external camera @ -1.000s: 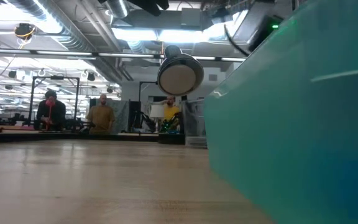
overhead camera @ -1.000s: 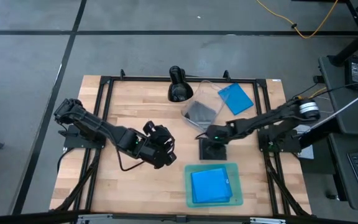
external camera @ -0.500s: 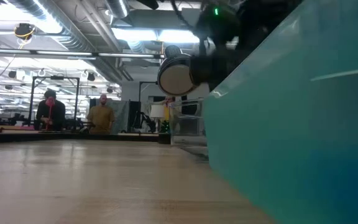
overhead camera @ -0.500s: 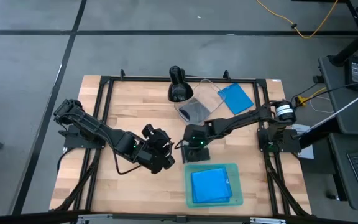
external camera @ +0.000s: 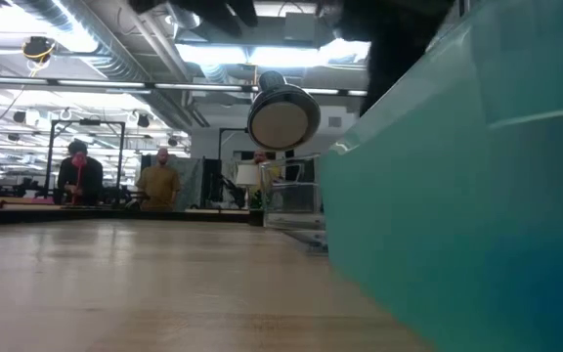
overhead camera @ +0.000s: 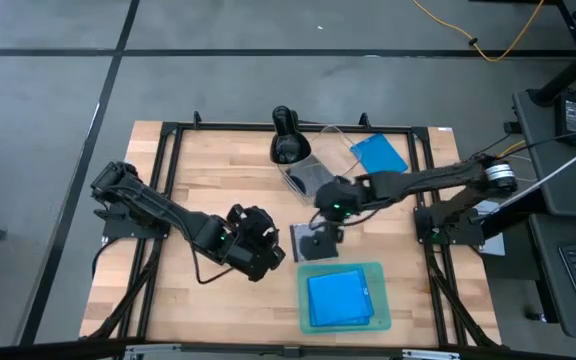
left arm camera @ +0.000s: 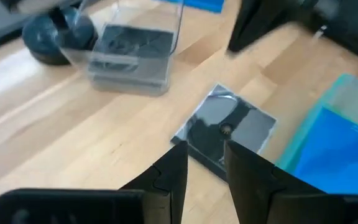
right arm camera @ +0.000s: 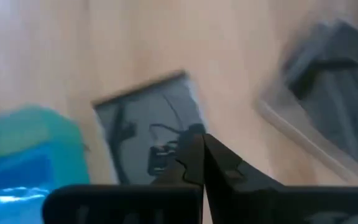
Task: Pick & place jewel cases by type
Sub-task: Put the black CD case into the transparent bin
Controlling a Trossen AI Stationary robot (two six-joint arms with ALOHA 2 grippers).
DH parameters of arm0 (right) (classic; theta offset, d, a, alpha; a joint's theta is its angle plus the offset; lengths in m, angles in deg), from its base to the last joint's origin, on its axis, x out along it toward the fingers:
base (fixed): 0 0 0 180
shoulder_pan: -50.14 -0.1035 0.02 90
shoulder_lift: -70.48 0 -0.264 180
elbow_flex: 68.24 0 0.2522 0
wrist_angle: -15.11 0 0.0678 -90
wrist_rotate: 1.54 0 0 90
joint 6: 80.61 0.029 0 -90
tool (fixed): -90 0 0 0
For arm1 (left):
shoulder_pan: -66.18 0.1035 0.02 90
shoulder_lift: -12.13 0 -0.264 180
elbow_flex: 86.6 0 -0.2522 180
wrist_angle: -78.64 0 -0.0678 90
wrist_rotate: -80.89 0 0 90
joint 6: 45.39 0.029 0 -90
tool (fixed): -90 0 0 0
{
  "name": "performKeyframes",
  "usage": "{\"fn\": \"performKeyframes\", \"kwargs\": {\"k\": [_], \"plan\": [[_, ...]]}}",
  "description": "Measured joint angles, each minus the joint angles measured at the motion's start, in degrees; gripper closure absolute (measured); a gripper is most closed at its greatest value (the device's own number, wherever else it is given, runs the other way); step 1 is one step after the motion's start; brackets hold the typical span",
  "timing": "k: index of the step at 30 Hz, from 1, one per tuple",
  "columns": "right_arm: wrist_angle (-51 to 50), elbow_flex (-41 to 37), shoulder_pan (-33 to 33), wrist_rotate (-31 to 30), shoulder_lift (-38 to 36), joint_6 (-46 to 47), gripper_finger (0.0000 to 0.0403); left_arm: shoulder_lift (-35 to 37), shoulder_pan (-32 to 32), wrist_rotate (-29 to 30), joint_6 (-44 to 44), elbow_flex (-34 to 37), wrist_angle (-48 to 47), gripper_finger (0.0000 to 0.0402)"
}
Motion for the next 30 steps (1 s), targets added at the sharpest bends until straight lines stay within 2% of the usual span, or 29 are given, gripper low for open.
{"fn": "performKeyframes", "kwargs": {"k": [2, 9, 14, 23, 27, 30], "plan": [[-2.39, -2.69, -1.22, -2.17, -3.18, 1.12, 0.0399, -1.78, -0.09, -0.91, -2.92, 0.0, 0.08, 0.0304], [-0.6, -16.04, -4.32, -2.14, -11.52, 7.34, 0.0399, -8.55, 1.93, -7.61, -8.83, 0.02, 0.45, 0.0304], [3.85, -23.98, -4.24, 1.14, -12.29, 9.01, 0.0399, -11.18, 4.27, -9.94, -11.62, 0.04, 0.98, 0.0304], [14.91, -32.13, -4.12, 4.33, -12.06, 8.71, 0.0399, -12.06, 8.59, -11.6, -11.78, 0.02, 5.39, 0.0301], [19.49, -34.23, -3.47, 6.68, -11.39, 8.66, 0.0399, -12.85, 9.67, -15.21, -12.22, 3.16, 11.63, 0.0273], [20.4, -34.87, -3.33, 7.25, -10.16, 7.69, 0.0399, -12.79, 10.14, -17.89, -14.9, 8.27, 21.54, 0.0241]]}}
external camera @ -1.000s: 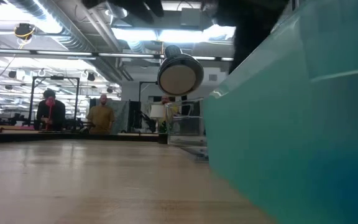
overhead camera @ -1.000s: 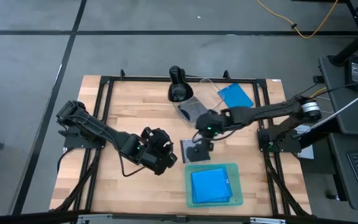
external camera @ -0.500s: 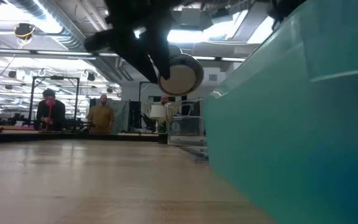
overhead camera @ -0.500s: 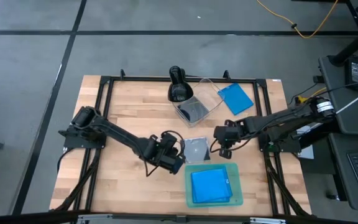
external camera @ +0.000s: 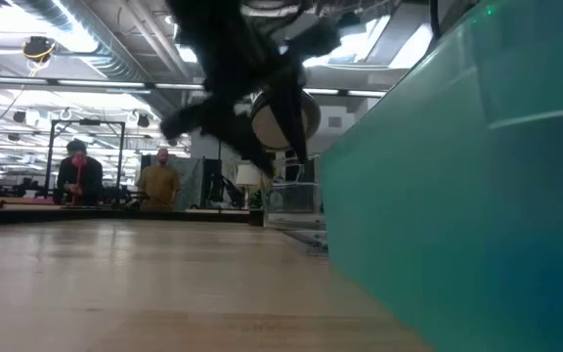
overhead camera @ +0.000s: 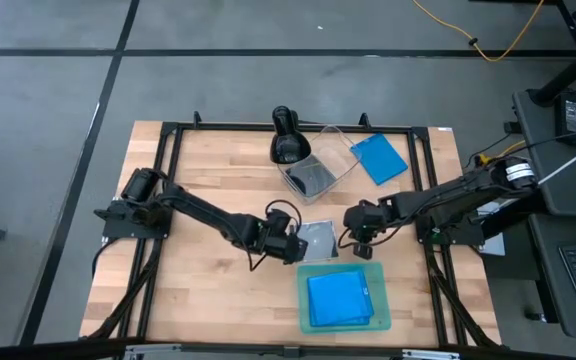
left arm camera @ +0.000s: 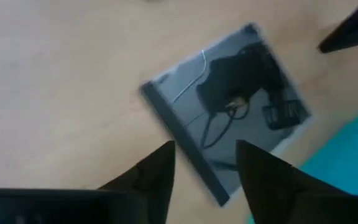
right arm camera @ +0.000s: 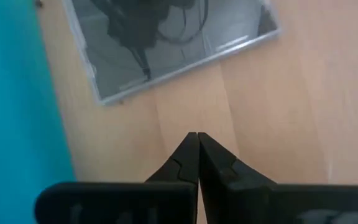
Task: Pick & place jewel cases by type
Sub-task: Put the black CD case into the transparent bin
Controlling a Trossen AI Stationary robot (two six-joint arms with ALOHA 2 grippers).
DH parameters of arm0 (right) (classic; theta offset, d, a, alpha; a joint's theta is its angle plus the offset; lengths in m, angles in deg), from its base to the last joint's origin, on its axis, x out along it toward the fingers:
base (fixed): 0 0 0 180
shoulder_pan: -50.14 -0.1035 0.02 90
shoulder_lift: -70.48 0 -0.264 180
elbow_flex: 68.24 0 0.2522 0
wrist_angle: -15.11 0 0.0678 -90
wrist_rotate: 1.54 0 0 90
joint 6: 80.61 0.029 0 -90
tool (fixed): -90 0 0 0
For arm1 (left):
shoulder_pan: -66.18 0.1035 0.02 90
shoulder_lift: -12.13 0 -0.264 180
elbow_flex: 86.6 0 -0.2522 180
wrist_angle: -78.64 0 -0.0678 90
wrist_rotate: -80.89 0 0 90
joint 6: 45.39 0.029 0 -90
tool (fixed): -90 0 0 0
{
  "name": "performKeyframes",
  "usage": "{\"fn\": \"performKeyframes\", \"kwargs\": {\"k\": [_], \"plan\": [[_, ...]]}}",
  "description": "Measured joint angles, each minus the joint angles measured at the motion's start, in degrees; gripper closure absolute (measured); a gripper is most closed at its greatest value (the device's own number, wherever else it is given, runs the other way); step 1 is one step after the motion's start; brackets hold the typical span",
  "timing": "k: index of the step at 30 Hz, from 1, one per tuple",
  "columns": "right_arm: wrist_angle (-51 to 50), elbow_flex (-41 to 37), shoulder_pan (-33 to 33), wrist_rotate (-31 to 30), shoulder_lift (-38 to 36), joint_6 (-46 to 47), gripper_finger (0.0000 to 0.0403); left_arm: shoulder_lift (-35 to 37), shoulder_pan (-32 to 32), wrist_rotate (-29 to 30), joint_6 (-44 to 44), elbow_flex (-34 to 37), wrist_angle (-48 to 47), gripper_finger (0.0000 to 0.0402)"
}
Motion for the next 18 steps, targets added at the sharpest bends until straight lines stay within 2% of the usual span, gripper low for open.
{"fn": "performKeyframes", "kwargs": {"k": [7, 18], "plan": [[2.89, -0.13, 0.53, 2.11, 4.32, -3.75, 0.0399, 0.07, 0.44, -2.02, -5.88, 7.0, 5.86, 0.0186], [7.0, -0.05, 0.8, 5.39, 7.47, -6.78, 0.0399, -1.7, 1.27, -7.9, -6.57, 8.67, 8.17, 0.0162]]}}
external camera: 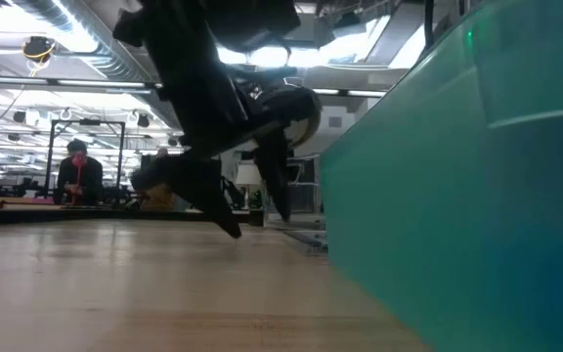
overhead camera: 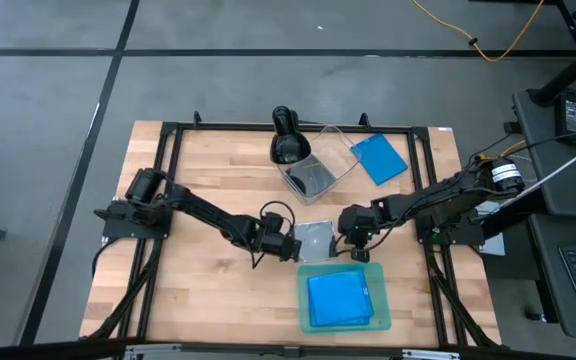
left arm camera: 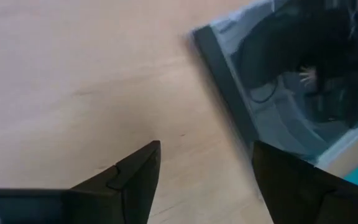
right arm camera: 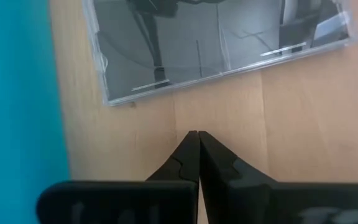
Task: Pick & place jewel cases by type
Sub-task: Put the black CD case into the transparent bin
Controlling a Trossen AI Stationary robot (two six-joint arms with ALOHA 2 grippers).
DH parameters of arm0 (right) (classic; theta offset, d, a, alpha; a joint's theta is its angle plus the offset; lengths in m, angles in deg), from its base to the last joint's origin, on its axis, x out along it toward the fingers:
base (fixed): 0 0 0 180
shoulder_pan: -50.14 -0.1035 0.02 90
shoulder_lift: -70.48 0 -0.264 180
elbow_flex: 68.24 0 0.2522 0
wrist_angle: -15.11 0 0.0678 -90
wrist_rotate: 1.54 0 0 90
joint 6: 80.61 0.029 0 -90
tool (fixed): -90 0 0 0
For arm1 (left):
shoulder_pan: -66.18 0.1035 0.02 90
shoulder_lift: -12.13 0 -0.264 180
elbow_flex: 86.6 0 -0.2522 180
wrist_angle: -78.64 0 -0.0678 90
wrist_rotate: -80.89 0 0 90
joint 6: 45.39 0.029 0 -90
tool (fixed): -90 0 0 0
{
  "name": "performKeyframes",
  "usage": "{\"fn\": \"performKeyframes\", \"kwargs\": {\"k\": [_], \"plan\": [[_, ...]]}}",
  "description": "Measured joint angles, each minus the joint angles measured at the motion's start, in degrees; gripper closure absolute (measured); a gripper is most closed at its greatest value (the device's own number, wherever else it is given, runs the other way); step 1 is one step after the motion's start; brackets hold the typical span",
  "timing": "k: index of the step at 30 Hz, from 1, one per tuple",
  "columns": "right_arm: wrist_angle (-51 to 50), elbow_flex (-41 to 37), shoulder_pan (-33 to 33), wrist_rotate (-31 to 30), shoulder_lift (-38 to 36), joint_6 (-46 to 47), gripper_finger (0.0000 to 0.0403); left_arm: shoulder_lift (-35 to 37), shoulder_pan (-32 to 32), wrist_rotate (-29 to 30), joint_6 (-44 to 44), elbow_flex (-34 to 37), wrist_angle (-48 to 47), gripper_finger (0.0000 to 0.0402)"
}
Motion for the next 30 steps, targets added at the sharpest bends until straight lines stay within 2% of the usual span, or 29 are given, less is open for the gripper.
{"fn": "performKeyframes", "kwargs": {"k": [15, 30], "plan": [[2.99, -0.04, 5.06, 2.23, 0.23, -4.03, 0.0399, -3.66, 1.81, -2.49, 0.9, -0.22, 11.1, 0.0162], [4.81, -0.04, 6.53, 4.59, 1.15, -5.73, 0.0399, -4.11, 1.99, -2.74, 0.38, -0.17, 11.81, 0.0162]]}}
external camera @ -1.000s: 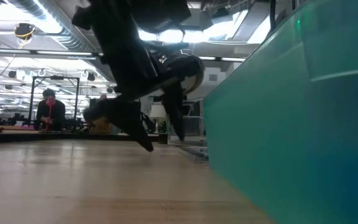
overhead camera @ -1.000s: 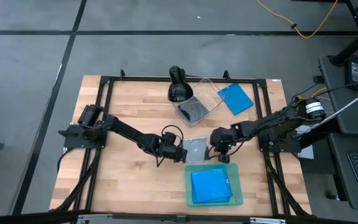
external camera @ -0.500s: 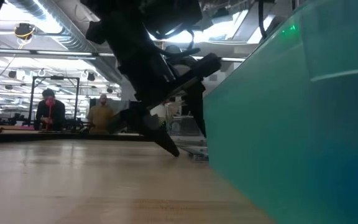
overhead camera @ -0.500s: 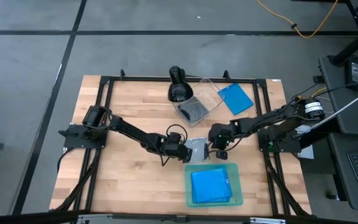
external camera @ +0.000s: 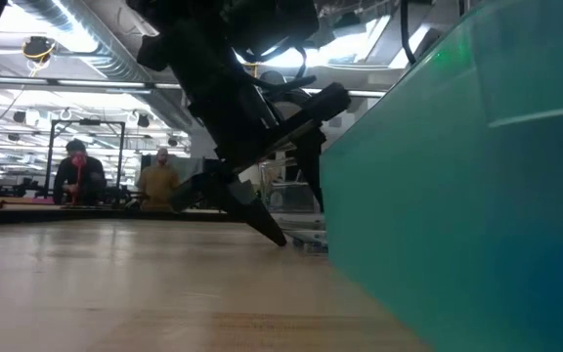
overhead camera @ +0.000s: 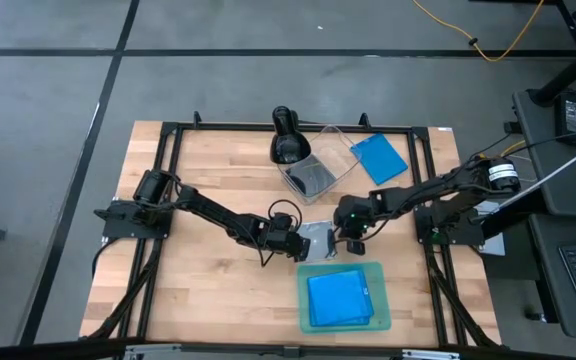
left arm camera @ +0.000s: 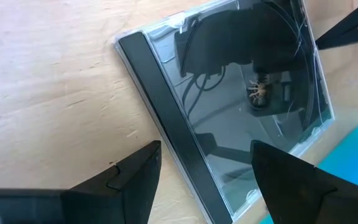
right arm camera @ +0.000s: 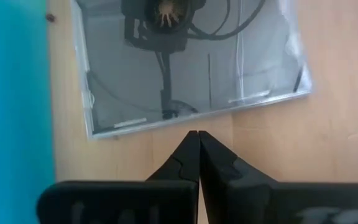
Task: Pick & place jewel cases by type
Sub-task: Put the black CD case into the transparent bin
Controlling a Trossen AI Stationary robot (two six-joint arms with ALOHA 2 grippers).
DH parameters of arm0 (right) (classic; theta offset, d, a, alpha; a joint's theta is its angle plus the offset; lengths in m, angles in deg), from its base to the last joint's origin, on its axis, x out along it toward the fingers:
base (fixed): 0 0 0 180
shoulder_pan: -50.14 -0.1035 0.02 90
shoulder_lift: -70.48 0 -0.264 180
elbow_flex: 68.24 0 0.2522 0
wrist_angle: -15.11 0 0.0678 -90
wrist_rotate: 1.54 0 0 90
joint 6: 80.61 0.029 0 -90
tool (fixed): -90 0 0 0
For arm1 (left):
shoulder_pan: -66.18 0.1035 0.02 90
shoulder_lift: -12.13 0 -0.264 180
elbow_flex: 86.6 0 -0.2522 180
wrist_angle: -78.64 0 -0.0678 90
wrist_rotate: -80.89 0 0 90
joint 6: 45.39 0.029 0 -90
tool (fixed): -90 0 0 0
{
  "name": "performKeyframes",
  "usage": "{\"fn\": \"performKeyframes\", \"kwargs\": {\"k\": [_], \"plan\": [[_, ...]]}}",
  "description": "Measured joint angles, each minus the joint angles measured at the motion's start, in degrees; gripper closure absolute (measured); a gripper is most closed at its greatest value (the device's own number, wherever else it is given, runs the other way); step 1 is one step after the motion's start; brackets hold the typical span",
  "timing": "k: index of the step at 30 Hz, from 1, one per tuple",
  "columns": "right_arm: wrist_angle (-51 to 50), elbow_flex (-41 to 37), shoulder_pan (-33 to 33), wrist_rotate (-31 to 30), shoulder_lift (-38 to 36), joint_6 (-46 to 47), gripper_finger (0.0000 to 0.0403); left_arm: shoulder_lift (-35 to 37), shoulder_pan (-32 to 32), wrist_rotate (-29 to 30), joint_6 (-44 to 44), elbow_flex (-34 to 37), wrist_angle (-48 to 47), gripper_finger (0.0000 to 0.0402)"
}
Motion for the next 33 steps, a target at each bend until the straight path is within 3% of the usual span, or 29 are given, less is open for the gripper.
{"fn": "performKeyframes", "kwargs": {"k": [14, 24, 30, 33], "plan": [[4.86, 0.55, -1.45, 2.3, 4.51, 1.25, 0.0399, -0.46, 0.74, 0.72, -0.66, 0.21, 1.35, 0.0162], [4.82, 0.55, -1.32, 2.41, 4.56, 1.07, 0.0399, -0.42, 0.24, 6.77, 2.83, -1.26, 2.16, 0.0162], [4.91, 0.55, -1.33, 2.37, 4.62, 0.22, 0.04, 2.28, 0.23, 17.08, 4.69, -2.16, 2.04, 0.0162], [4.84, 0.57, -1.34, 2.37, 4.62, 0.07, 0.04, 3.23, -0.26, 17.59, 5.06, -2.25, 2.01, 0.0162]]}}
